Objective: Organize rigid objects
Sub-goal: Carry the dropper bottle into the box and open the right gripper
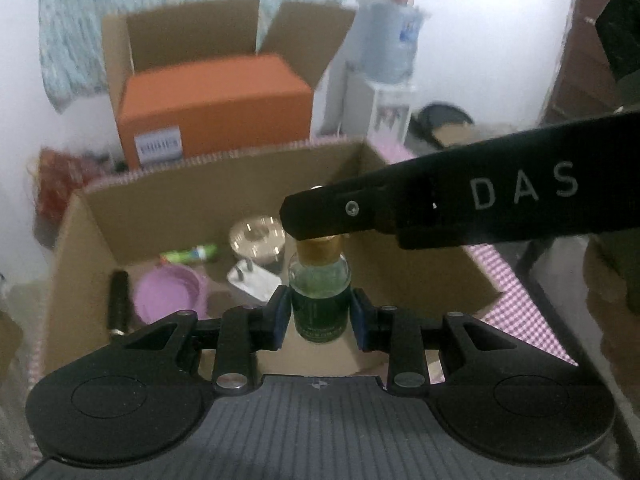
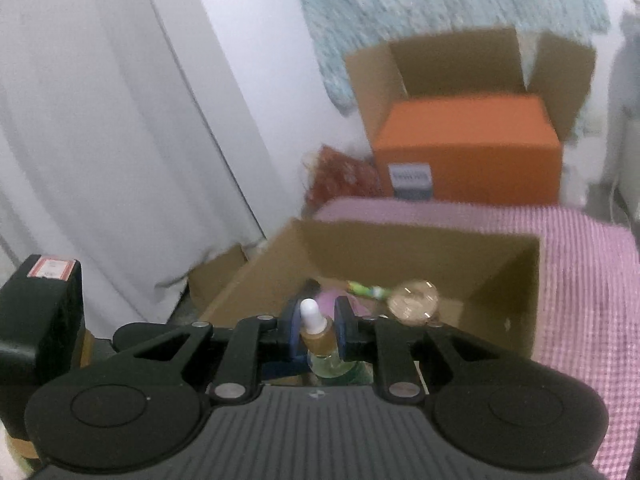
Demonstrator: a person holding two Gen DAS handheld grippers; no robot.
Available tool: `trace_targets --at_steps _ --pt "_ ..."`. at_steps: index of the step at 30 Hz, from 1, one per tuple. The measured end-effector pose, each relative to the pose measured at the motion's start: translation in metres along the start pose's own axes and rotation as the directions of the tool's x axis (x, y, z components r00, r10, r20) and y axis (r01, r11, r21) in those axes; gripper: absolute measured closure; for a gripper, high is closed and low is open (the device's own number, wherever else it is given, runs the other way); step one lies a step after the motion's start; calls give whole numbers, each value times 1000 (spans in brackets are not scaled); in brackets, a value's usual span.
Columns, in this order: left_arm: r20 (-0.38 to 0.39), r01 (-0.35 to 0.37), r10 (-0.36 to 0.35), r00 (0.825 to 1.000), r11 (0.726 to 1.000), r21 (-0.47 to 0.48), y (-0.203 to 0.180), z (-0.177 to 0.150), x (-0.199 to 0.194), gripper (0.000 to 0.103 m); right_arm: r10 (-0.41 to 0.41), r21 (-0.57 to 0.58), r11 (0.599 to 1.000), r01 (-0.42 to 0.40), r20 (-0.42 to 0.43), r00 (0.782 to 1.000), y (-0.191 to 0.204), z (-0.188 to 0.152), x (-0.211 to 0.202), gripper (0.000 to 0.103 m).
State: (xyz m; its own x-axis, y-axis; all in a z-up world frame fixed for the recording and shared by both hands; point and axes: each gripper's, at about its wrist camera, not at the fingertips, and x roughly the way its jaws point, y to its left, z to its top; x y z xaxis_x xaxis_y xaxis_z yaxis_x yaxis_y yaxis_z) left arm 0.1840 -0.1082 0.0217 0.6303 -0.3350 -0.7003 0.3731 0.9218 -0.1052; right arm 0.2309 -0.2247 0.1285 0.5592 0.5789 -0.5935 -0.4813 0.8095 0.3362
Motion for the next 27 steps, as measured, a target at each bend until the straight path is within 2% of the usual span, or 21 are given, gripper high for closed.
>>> trace_targets --at_steps 5,10,19,27 --pt "-95 8 -11 995 999 -34 6 1 33 72 1 62 998 3 -75 997 -31 -7 33 83" --pt "-143 7 -16 990 998 -66 16 2 51 72 9 86 996 1 -113 993 -42 -16 49 83" --pt "-174 37 -56 983 993 -110 23 -1 61 71 -3 77 997 14 -137 991 -46 -24 57 82" --pt "-156 27 -43 987 994 -106 23 -3 56 69 15 107 994 1 -150 989 -48 -32 55 82"
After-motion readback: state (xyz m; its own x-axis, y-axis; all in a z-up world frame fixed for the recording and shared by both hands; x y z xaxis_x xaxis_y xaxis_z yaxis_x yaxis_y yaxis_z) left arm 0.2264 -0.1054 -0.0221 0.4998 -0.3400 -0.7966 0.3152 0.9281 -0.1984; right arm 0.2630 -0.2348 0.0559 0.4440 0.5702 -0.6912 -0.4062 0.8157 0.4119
